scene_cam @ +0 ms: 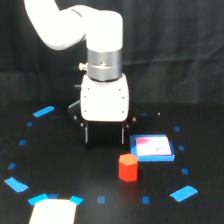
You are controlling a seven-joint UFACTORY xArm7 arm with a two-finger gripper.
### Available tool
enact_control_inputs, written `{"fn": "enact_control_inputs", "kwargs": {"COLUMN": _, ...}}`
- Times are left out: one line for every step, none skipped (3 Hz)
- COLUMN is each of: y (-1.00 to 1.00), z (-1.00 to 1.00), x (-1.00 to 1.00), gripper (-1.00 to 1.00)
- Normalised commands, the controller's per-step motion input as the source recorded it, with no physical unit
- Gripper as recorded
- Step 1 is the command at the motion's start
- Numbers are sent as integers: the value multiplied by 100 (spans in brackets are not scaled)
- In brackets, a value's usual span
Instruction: Pick up the red object from the table
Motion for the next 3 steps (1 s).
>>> {"fn": "enact_control_inputs", "kwargs": {"y": -43, "z": -100, "x": 95, "gripper": 83}}
{"fn": "enact_control_inputs", "kwargs": {"y": -57, "z": -47, "x": -7, "gripper": 37}}
{"fn": "enact_control_inputs", "kwargs": {"y": -60, "z": -28, "x": 4, "gripper": -15}}
